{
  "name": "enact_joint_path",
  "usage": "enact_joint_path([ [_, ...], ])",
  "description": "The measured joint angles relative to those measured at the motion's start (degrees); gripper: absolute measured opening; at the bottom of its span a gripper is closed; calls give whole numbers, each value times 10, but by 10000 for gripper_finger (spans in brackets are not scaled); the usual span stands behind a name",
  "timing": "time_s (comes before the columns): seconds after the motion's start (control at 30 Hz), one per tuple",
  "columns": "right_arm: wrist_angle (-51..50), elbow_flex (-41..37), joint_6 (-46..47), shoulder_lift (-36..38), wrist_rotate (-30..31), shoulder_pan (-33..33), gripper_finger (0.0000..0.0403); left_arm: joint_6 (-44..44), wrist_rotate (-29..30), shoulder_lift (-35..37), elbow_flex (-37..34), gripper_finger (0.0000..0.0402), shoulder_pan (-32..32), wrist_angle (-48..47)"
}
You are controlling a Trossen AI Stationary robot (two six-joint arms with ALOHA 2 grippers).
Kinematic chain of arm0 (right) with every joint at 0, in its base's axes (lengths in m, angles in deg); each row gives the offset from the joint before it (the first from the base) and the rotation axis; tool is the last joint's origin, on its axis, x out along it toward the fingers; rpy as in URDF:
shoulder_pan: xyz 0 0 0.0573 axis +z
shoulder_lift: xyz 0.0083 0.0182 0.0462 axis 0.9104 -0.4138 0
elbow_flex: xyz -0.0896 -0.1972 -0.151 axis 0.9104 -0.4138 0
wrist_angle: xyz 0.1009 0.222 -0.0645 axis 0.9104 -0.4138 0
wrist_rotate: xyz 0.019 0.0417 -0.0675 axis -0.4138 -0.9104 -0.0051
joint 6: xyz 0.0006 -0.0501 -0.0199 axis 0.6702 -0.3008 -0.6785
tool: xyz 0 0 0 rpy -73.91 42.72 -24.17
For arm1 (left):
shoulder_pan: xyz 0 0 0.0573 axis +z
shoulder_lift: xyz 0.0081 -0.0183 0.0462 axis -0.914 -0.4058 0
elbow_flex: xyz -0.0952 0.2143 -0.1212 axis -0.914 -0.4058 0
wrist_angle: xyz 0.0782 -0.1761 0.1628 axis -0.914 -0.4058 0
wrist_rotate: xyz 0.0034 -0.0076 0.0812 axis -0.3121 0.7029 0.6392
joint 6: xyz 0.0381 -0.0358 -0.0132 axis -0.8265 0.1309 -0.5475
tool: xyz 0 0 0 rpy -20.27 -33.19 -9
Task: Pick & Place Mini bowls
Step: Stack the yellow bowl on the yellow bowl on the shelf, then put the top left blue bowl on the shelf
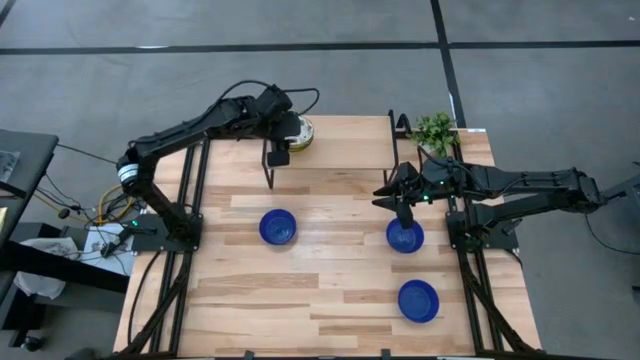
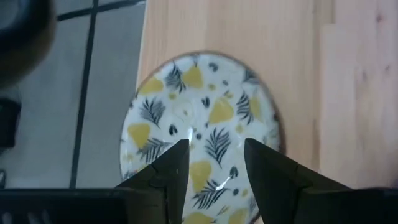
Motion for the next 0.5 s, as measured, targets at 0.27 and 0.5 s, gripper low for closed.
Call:
enact_joint_path([
  [0.27, 0, 0, 0, 0, 0, 2, 136, 2, 24, 0, -8, 154, -3, 10],
  [0.5, 0, 0, 0, 0, 0, 2, 137, 0, 34, 14, -7, 154, -4, 56],
])
